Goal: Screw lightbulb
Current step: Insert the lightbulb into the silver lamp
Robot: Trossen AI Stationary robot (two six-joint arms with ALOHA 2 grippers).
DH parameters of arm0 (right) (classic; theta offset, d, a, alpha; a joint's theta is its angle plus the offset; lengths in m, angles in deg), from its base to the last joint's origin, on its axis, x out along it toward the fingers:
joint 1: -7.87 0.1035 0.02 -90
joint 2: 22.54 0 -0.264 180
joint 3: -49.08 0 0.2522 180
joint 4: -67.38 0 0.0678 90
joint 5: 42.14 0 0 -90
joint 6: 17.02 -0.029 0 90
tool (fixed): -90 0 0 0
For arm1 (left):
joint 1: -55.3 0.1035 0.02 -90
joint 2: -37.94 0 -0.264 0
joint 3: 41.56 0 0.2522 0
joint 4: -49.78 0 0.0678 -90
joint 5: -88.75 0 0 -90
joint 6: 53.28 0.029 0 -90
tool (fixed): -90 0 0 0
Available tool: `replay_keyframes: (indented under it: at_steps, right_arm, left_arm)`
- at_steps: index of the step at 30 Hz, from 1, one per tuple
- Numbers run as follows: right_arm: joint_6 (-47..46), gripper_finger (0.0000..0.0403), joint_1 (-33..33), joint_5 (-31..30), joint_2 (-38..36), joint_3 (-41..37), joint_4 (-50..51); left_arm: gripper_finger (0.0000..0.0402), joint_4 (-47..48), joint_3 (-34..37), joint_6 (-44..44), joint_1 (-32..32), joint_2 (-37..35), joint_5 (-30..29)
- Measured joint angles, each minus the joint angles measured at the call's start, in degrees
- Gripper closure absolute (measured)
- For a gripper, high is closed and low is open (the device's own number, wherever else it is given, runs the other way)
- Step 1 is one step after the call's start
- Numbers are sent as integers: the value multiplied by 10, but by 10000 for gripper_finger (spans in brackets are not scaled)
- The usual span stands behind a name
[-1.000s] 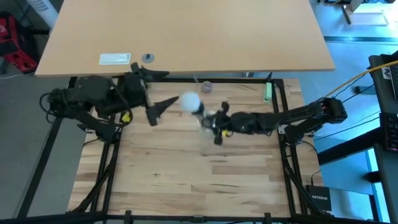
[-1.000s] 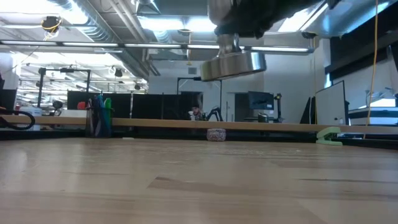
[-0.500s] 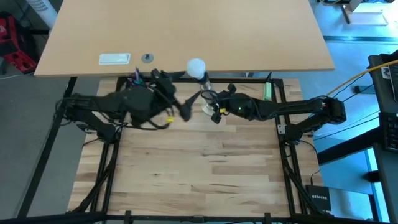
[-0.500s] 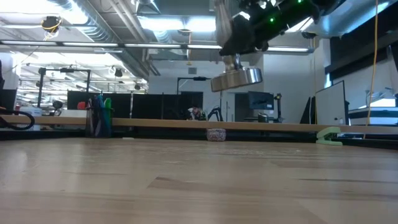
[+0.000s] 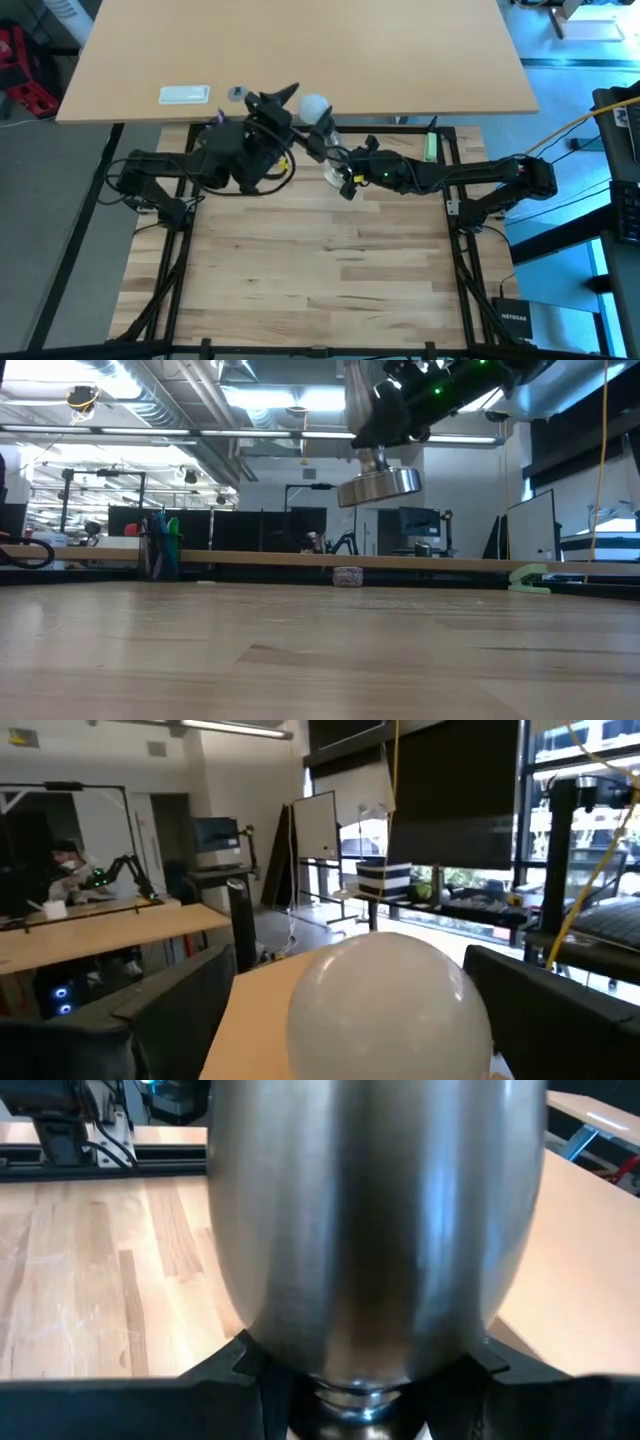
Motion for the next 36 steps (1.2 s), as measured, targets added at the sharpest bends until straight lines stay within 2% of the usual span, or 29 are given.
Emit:
replay_keyframes:
  at_steps: [3, 11, 13, 18, 21, 23, 27, 30, 32, 36]
  right_arm:
    - [2, 244, 0, -1, 0, 0, 1]
    - [2, 244, 0, 0, 0, 0, 3]
    - [3, 244, 0, 9, 0, -1, 3]
    - [-10, 244, 13, 93, -14, -2, 14]
    - [-7, 244, 36, 171, -35, -2, 26]
    - [-2, 244, 55, 236, -49, -2, 36]
    - [-12, 244, 101, 385, -61, -2, 62]
    - [-9, 244, 131, 473, -62, -2, 88]
    - [-11, 244, 152, 501, -59, -2, 92]
    - [-9, 244, 188, 509, -59, -2, 97]
  left_arm:
    - [47, 3, 1, -2, 1, 1, 2]
    - [156, 31, 1, 2, 0, 1, 6]
    - [163, 44, 1, 1, 0, 0, 20]
    - [163, 101, 0, -43, -8, -16, 128]
    - [163, 150, -2, -73, -14, -33, 178]
    - [163, 177, -2, -86, -18, -44, 234]
    - [164, 205, -3, -114, -18, -49, 410]
    - [164, 203, -2, -88, -17, -38, 546]
    - [164, 186, -2, -69, -17, -27, 610]
    - [165, 157, -2, -32, -13, -6, 724]
